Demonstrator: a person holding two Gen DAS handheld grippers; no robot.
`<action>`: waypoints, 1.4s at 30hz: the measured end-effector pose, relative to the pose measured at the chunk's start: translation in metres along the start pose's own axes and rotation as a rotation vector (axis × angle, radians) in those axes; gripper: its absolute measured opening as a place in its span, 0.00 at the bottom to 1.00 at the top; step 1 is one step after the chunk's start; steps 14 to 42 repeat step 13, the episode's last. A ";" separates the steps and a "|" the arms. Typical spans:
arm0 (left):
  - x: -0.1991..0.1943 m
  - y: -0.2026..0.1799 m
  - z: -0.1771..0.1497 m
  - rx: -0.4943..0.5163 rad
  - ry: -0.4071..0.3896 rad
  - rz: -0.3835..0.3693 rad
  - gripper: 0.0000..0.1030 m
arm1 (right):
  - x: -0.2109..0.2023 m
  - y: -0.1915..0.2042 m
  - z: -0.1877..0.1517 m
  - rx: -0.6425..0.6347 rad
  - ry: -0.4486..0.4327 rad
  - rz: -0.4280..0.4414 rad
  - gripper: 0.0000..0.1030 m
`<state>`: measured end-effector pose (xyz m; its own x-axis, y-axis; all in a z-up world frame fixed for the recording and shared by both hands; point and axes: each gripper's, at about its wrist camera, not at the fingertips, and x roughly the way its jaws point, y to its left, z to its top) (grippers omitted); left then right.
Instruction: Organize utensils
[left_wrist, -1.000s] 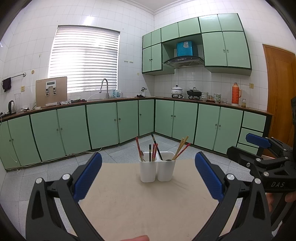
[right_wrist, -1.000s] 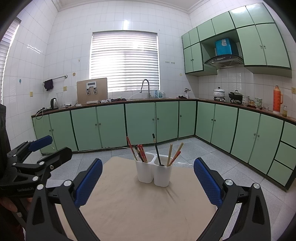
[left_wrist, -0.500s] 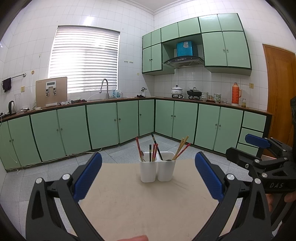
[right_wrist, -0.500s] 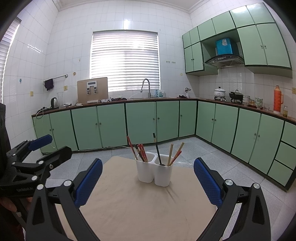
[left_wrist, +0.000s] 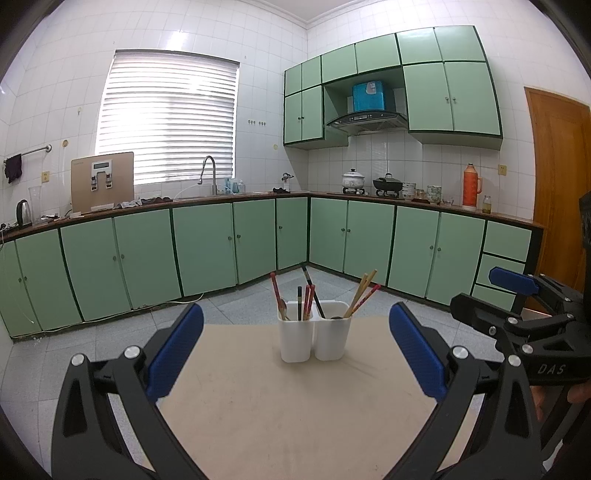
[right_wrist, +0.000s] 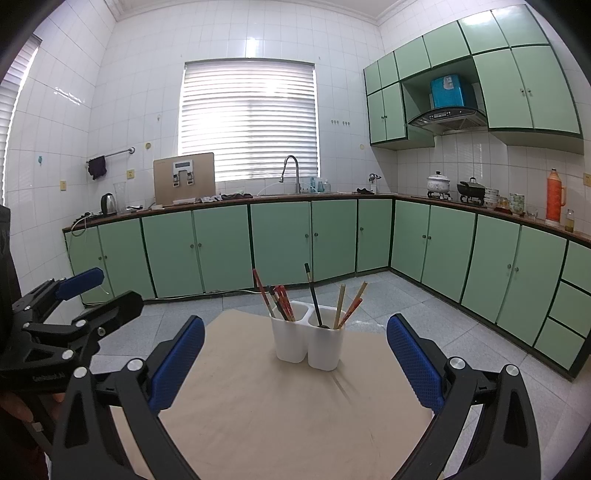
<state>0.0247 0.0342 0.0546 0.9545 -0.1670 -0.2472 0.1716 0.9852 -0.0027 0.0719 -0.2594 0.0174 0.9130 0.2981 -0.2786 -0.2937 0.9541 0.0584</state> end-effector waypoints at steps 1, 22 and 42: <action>0.001 0.000 0.000 -0.001 0.001 0.001 0.95 | 0.000 0.000 0.000 0.000 0.000 0.000 0.94; 0.004 0.004 -0.003 -0.005 0.009 0.001 0.95 | 0.001 -0.001 -0.004 0.006 0.007 -0.001 0.94; 0.004 0.004 -0.003 -0.005 0.009 0.001 0.95 | 0.001 -0.001 -0.004 0.006 0.007 -0.001 0.94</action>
